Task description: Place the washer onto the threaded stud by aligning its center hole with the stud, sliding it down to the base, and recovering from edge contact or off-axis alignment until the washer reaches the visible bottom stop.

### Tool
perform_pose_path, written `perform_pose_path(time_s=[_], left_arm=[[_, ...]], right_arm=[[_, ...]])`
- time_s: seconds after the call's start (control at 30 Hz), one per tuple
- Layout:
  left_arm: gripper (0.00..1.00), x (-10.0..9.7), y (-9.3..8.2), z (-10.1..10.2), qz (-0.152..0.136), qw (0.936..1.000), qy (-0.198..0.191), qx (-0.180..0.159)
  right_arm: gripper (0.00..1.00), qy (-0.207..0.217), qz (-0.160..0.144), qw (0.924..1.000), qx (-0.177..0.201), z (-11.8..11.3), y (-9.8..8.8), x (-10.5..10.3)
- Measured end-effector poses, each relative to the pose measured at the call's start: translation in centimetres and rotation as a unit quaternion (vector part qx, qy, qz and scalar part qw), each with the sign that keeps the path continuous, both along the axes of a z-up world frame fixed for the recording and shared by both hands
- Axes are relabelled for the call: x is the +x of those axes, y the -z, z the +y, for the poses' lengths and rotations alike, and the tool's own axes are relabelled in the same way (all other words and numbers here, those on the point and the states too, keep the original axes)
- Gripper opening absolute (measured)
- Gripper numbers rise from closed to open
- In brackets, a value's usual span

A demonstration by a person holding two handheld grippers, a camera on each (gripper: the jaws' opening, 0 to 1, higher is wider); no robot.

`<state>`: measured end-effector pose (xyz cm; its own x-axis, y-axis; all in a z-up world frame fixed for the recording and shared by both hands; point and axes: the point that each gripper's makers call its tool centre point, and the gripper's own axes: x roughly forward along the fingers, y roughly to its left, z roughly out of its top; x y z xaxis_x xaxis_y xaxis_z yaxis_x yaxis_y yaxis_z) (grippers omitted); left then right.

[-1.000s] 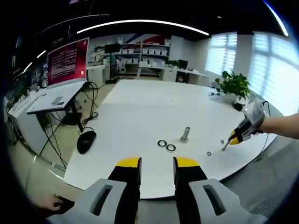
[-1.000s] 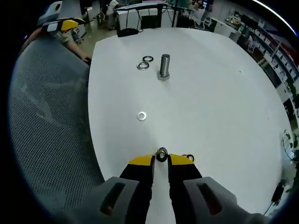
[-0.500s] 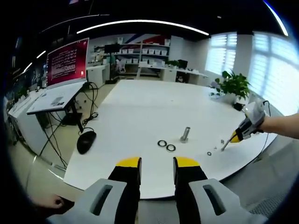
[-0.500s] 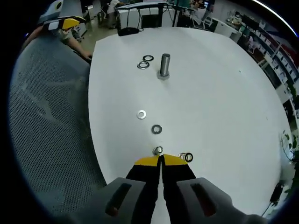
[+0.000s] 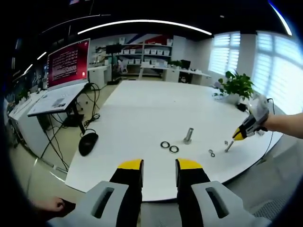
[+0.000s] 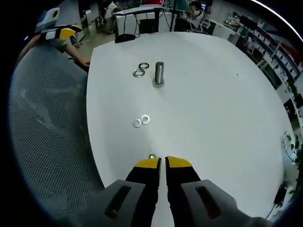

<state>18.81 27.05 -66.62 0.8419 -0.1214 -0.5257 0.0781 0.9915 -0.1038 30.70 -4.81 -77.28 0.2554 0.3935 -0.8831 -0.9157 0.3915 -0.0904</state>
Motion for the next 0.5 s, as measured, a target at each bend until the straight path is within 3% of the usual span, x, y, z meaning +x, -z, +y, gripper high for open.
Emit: perform_pose_path(time_s=[0.13,0.27,0.5], left_arm=[[0.25,0.0,0.0,0.1,0.000,1.0000,-0.002,0.001],[0.21,0.1,0.1,0.1,0.002,1.0000,-0.001,0.008],[0.23,0.0,0.5,0.4,0.014,0.9996,-0.001,0.023]], right_arm=[[0.08,0.005,-0.002,1.0000,-0.001,0.2,-0.2,1.0],[0.08,-0.010,0.003,0.9999,0.012,2.2,-0.6,1.0],[0.08,-0.099,0.031,0.9945,-0.016,6.0,0.8,-0.8]])
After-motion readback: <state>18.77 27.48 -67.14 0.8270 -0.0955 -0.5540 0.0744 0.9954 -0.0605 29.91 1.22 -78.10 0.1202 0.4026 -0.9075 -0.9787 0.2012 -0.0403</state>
